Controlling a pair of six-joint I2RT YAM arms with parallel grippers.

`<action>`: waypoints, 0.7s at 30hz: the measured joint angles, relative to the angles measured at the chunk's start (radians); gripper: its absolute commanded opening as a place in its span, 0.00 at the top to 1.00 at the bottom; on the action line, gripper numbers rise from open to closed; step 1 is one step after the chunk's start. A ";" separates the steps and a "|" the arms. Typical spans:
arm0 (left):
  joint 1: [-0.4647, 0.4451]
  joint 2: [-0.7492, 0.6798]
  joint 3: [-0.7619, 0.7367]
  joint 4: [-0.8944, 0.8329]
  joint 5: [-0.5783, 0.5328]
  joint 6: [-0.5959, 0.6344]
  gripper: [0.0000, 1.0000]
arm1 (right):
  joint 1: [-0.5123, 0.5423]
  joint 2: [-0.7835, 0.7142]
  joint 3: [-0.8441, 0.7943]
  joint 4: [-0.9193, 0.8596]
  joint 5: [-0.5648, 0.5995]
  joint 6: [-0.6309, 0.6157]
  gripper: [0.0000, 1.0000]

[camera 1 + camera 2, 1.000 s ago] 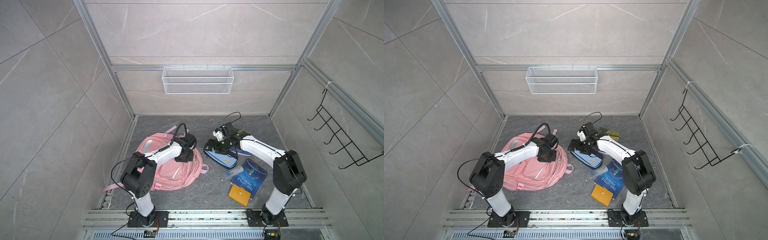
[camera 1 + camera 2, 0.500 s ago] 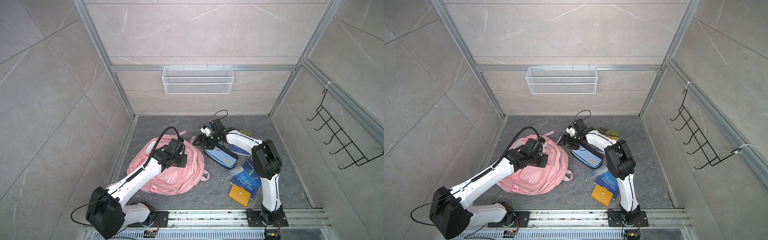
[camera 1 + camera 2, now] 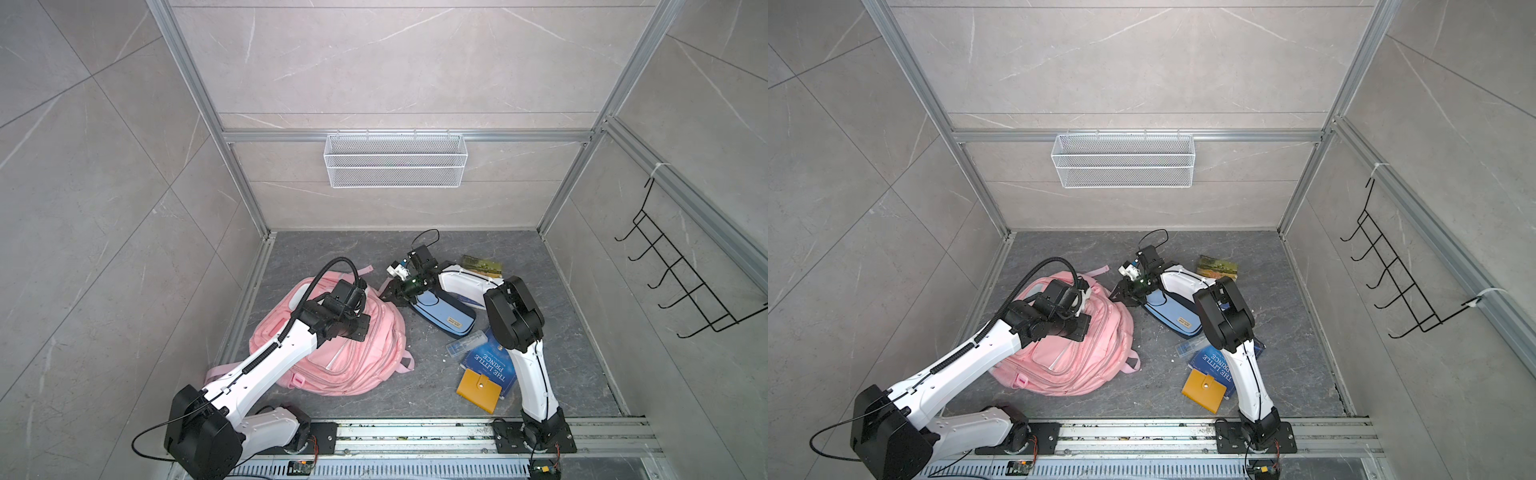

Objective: Pack the student bag

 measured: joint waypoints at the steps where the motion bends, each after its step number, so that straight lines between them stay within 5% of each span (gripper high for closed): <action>1: 0.000 0.000 0.000 0.000 -0.002 0.001 1.00 | 0.000 0.000 -0.007 0.016 -0.005 0.008 0.85; 4: 0.000 0.000 0.000 -0.003 -0.006 0.001 1.00 | -0.001 0.000 -0.022 0.048 -0.014 0.028 1.00; 10: 0.000 0.000 0.003 -0.004 -0.028 0.001 1.00 | -0.016 -0.050 -0.103 0.135 0.004 0.045 1.00; 21: 0.037 0.119 0.197 0.061 -0.093 0.014 1.00 | -0.116 -0.534 -0.520 0.364 0.222 0.023 1.00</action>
